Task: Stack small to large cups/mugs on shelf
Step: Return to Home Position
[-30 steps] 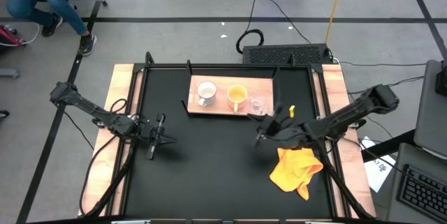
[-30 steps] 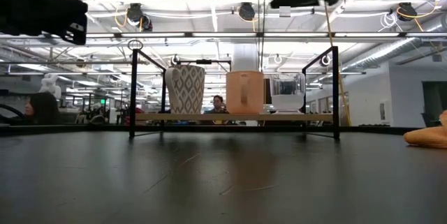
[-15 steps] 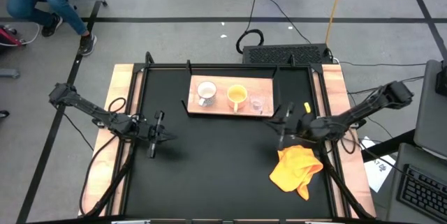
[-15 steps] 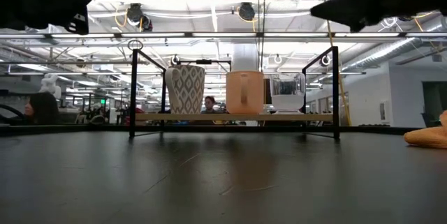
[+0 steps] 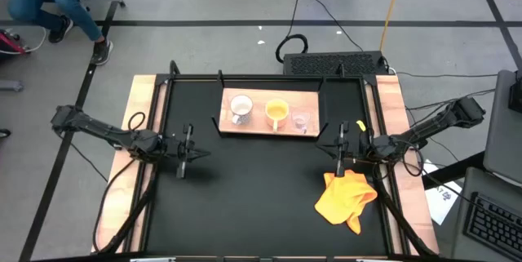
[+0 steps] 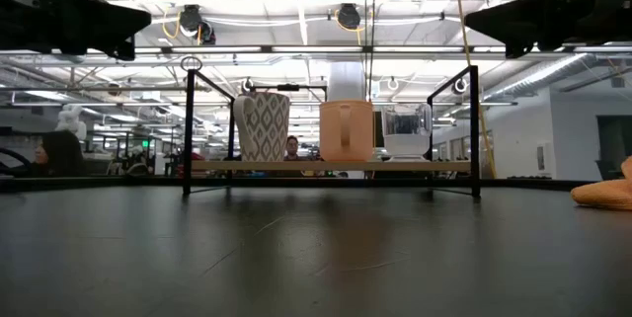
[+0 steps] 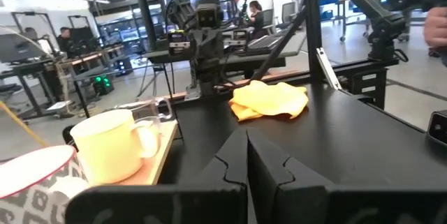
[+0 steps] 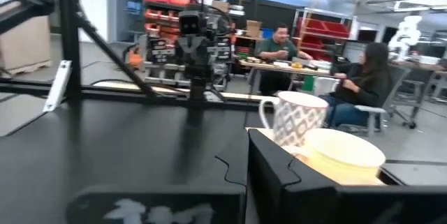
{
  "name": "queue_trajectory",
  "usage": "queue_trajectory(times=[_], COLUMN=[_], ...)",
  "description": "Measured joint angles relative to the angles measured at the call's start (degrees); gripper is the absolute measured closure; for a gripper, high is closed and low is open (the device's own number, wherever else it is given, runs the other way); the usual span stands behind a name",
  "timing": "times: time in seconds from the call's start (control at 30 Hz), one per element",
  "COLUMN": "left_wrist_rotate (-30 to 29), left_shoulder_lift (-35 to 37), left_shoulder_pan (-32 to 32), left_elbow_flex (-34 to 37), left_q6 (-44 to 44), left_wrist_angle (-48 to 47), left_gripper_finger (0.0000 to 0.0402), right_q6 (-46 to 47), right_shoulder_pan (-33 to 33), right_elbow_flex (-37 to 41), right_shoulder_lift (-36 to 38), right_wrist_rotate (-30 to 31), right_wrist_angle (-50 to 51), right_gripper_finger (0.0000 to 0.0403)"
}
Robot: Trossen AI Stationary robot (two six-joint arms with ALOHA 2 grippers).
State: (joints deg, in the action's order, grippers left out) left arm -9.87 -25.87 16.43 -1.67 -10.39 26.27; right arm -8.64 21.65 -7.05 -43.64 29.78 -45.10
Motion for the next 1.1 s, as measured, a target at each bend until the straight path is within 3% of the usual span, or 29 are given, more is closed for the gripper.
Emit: queue_trajectory(times=[0.23, 0.37, 0.63, 0.83, 0.97, 1.1], left_wrist_rotate=[9.55, 14.13, 22.12, 23.44, 23.48, 23.53], left_shoulder_lift=[0.00, 0.00, 0.00, 0.00, 0.05, 0.11], left_shoulder_pan=[-9.24, -13.64, -20.20, -22.51, -22.93, -22.93], left_elbow_flex=[0.00, 0.00, 0.00, 0.00, 0.00, 0.00], left_q6=[0.57, 1.10, 2.87, 3.43, 3.65, 3.40], left_wrist_angle=[0.05, -0.08, -3.12, -3.88, -3.79, -3.51], left_gripper_finger=[0.0401, 0.0401, 0.0401, 0.0401, 0.0401, 0.0401], right_q6=[2.87, 3.95, 5.66, 7.98, 8.38, 9.49], right_shoulder_pan=[-5.24, -8.70, -16.17, -21.13, -23.15, -23.56], right_elbow_flex=[0.00, 0.00, 0.00, -0.02, 0.00, -0.02], right_shoulder_lift=[0.81, 0.79, 1.44, 3.18, 5.48, 8.92], right_wrist_rotate=[-0.81, -10.38, -22.51, -24.45, -31.48, -32.06], right_wrist_angle=[5.39, 6.51, 5.38, 4.24, 3.95, 4.00], right_gripper_finger=[0.0403, 0.0403, 0.0403, 0.0403, 0.0403, 0.0403])
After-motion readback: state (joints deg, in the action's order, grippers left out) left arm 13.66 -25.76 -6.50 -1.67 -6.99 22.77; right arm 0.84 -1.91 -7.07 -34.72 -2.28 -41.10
